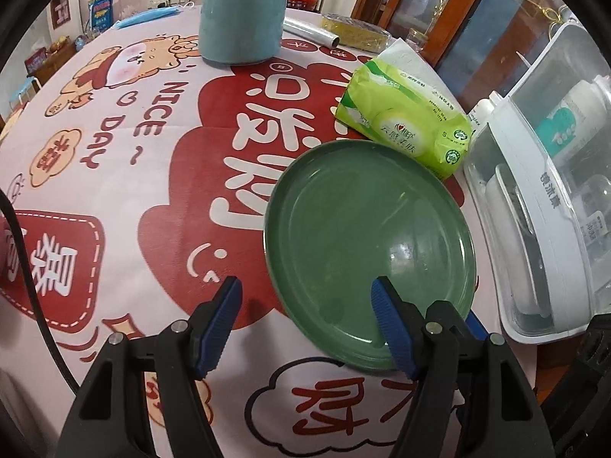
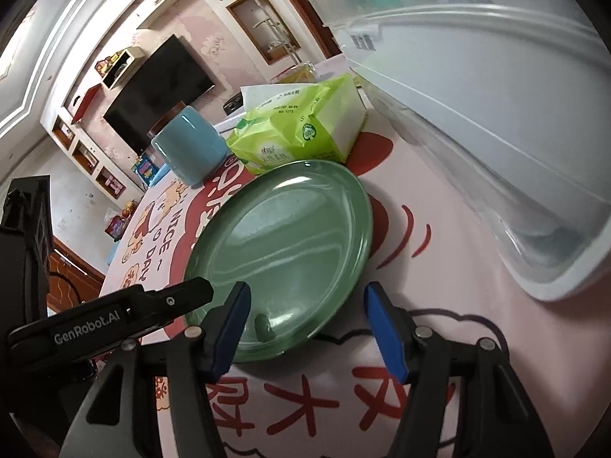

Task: Organize plates and bowls

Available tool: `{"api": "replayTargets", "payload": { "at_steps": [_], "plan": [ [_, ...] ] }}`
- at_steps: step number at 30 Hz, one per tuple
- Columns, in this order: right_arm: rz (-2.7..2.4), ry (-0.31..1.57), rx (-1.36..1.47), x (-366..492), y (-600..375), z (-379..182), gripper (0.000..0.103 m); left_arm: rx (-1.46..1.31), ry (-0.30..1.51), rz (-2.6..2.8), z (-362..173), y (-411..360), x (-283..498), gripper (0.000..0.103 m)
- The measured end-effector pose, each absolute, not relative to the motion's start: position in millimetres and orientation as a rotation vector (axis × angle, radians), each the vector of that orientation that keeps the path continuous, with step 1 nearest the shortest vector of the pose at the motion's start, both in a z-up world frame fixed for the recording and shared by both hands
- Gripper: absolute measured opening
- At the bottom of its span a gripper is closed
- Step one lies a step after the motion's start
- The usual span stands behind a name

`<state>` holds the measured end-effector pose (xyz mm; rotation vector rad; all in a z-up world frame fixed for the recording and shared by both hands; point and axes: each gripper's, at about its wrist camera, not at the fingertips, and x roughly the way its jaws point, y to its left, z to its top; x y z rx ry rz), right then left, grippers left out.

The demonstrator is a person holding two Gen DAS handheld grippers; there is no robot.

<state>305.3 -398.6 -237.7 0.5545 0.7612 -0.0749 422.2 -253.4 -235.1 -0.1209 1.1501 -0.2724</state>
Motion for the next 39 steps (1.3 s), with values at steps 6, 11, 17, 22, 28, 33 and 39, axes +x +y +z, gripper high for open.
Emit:
{"api": "replayTargets", "payload": {
  "at_steps": [6,11,17,22,28,33,39],
  "plan": [
    [-0.064,0.743,0.556,309,-401,-239,0.056,-0.159,1.153,-0.292,-246,-252,426,0.061],
    [-0.060,0.744,0.559,310,-403,-239,0.053,-0.104,1.116,-0.299,-248,-257,423,0.056],
    [-0.073,0.760,0.554,312,-403,-241,0.036,-0.081,1.094,-0.276,-248,-259,423,0.048],
    [-0.106,0.771,0.541,311,-402,-242,0.024,-0.088,1.096,-0.245,-248,-255,423,0.037],
    [-0.115,0.784,0.536,309,-403,-241,0.018,-0.140,1.120,-0.222,-248,-242,426,0.021],
    [-0.092,0.811,0.577,306,-404,-242,0.016,-0.153,1.141,-0.208,-247,-236,424,0.018],
    [-0.077,0.839,0.610,300,-407,-239,0.016,-0.132,1.149,-0.212,-240,-235,416,0.017]
  ]
}}
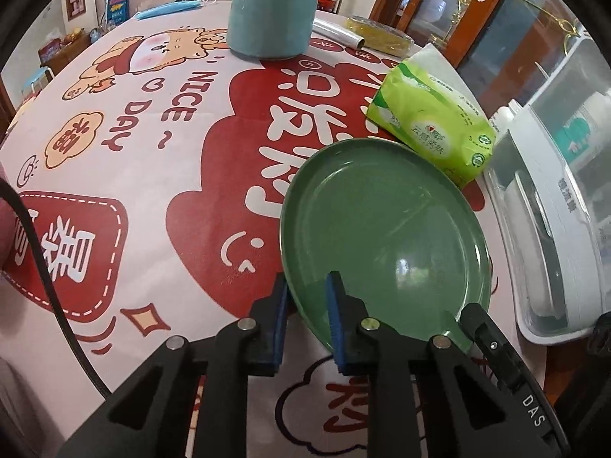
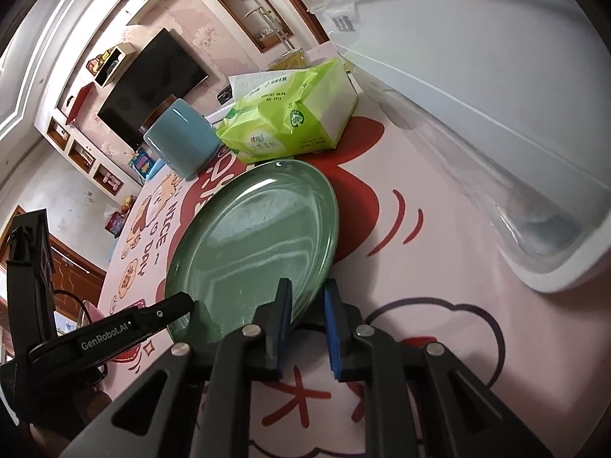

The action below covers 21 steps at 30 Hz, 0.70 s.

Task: Organize plates and bowls

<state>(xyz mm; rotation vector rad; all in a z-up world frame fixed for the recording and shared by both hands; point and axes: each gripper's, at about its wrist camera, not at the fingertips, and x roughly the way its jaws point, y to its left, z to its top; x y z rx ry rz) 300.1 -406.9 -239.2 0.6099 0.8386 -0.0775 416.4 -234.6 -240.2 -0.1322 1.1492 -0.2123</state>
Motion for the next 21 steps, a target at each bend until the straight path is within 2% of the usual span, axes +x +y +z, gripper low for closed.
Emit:
{"api": "replayTargets", "payload": {
  "at_steps": [21],
  "plan": [
    [-0.046,0.824,0.589,229,-406,-191,0.015,-0.112,1.148,-0.250,-183,-235,333,0.016]
  ]
}}
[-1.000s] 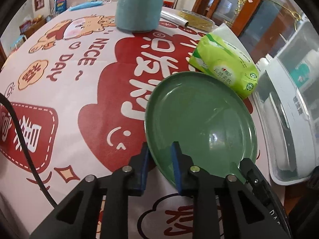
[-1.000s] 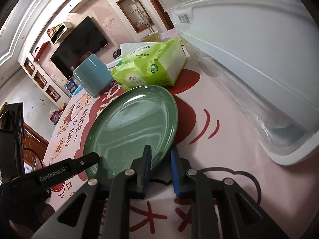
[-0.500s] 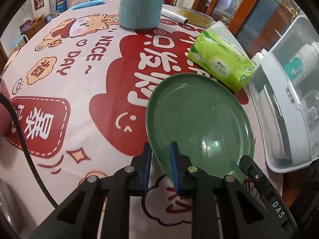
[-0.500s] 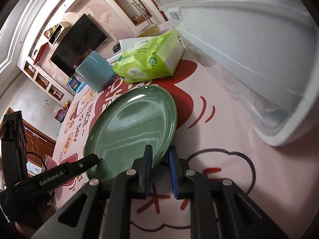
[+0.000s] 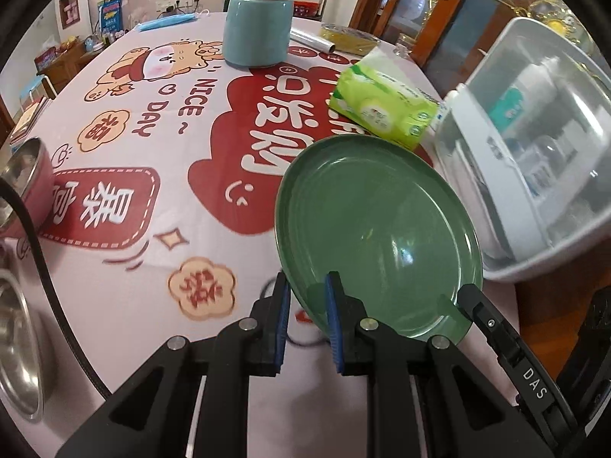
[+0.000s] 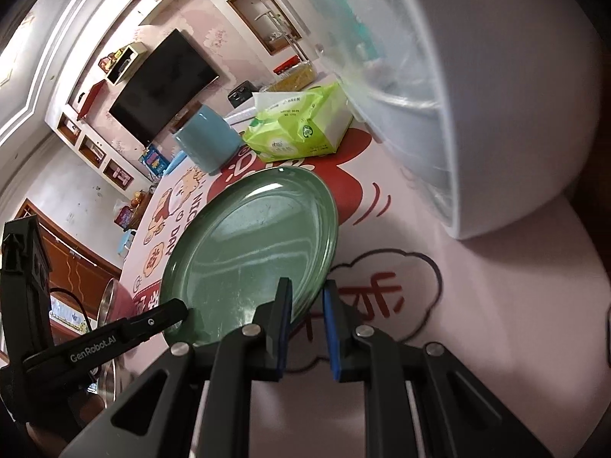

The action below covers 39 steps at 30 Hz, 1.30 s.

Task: Organize plates and bowls

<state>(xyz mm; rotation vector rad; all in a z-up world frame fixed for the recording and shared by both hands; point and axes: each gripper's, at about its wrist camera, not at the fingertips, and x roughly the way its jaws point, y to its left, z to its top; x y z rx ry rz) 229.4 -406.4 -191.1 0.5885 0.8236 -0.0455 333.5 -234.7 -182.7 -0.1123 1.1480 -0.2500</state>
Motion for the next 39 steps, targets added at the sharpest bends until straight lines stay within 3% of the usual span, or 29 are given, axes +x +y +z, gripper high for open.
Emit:
{"api": "replayTargets", "payload": {
  "at_steps": [22,39],
  "plan": [
    [0.082,0.767,0.462,128,-388,-134,0.015,-0.105,1.061,-0.268,-109,-210,197,0.017],
    [0.244,0.812,0.295,84,-333,-112,0.015,-0.176,1.017,-0.204,-98,-157,97,0.019]
  ]
}}
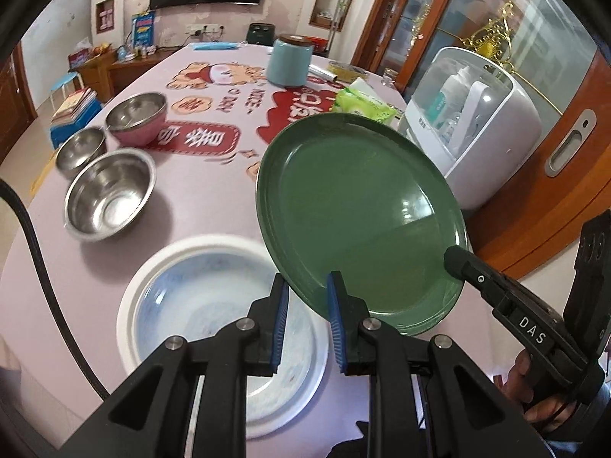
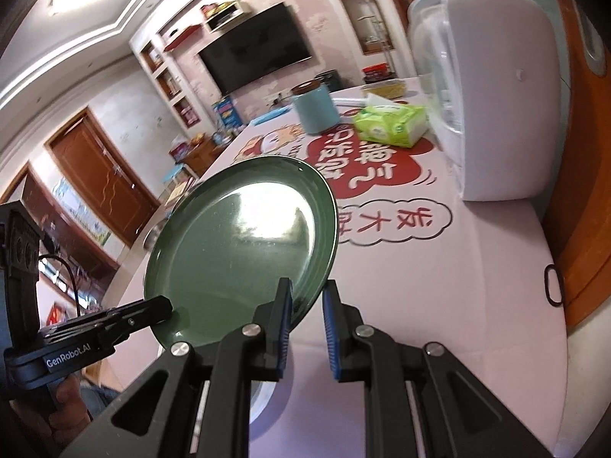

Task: Organize plates and bowls

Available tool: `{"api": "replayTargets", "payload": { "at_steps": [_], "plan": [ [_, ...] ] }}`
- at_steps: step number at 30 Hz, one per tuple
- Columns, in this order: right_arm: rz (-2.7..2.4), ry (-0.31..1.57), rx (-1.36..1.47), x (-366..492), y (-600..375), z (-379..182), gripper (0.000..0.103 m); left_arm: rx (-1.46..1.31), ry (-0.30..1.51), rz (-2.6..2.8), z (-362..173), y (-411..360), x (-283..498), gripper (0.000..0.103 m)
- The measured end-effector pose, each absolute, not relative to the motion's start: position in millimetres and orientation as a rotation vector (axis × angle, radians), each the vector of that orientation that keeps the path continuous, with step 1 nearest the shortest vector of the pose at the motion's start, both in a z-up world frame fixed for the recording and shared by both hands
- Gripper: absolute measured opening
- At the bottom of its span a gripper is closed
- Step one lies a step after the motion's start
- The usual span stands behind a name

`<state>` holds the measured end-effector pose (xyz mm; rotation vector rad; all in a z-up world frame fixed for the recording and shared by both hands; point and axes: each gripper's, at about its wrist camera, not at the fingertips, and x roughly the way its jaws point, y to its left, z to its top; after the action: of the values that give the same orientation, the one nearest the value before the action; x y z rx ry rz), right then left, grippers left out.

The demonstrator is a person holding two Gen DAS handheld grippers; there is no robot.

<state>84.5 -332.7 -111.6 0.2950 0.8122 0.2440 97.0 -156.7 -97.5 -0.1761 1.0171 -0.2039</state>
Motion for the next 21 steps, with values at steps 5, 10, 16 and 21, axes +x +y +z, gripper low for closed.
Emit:
{"api": "replayTargets", "payload": {
  "at_steps": [5,10,16,21],
  "plan": [
    [0.301,0.828,0.233,76,-311,-112,0.015,-0.219,1.027,-0.168,-104,-133,75,0.019],
    [0.343,0.864,0.192,71,-291,-117,0.016,-0.254,1.050,-0.133,-110,-115,60,0.019],
    [0.377,0.916,0.154,65,-270,-126,0.016,-0.281,1.084,-0.089,-122,-94,43,0.019],
    [0.392,0.975,0.130,60,-256,-138,0.016,-0.303,1.128,-0.061,-136,-82,34,0.019]
  ]
}}
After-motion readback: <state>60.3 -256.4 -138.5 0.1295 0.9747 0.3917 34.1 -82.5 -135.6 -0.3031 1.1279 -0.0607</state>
